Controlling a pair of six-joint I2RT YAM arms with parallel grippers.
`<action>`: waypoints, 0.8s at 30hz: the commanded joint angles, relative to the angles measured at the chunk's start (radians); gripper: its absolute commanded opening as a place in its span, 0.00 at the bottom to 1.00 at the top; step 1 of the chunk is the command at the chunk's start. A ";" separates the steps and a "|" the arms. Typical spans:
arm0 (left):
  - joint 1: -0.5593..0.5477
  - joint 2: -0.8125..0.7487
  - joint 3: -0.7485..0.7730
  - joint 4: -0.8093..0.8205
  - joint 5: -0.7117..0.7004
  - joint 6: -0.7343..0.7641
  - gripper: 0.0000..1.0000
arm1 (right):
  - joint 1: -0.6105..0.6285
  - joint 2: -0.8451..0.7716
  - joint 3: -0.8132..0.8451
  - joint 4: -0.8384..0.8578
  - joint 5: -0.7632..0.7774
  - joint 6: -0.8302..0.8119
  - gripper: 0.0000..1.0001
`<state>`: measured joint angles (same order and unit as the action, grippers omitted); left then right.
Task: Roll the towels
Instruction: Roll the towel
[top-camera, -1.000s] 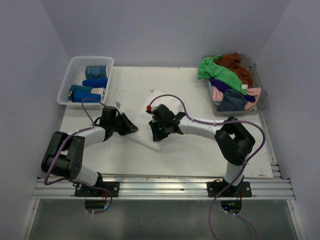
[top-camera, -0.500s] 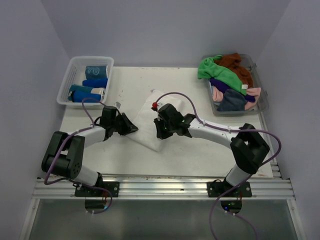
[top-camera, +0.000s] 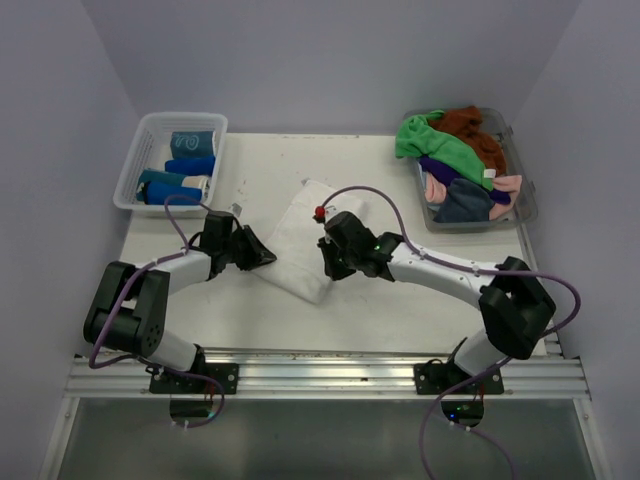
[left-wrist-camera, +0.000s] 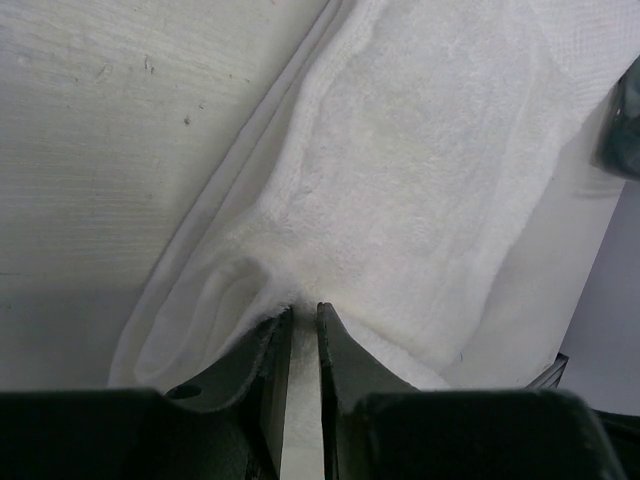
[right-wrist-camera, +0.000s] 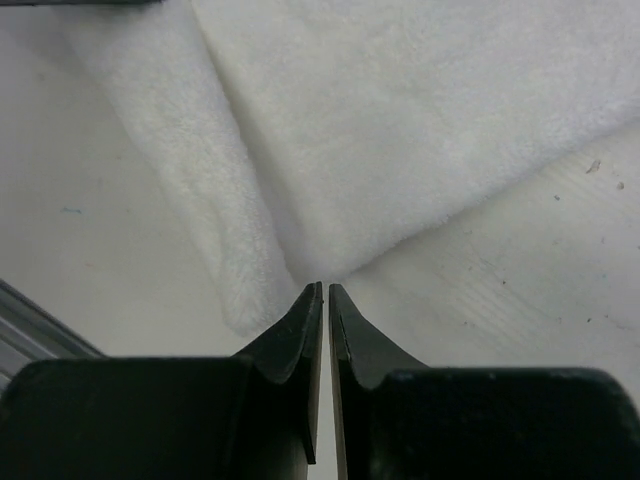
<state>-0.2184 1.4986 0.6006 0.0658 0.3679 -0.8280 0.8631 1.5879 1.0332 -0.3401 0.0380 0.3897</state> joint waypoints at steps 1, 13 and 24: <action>0.001 0.022 0.011 -0.035 0.000 0.013 0.20 | 0.033 -0.078 0.071 -0.011 0.022 -0.018 0.11; 0.001 0.006 0.013 -0.049 -0.009 0.018 0.20 | 0.054 0.092 0.134 -0.030 -0.081 -0.075 0.13; 0.002 0.003 0.014 -0.057 -0.009 0.021 0.20 | 0.054 0.248 0.149 -0.057 0.022 -0.058 0.09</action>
<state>-0.2180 1.4998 0.6041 0.0582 0.3698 -0.8276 0.9154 1.8133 1.1625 -0.3599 0.0189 0.3351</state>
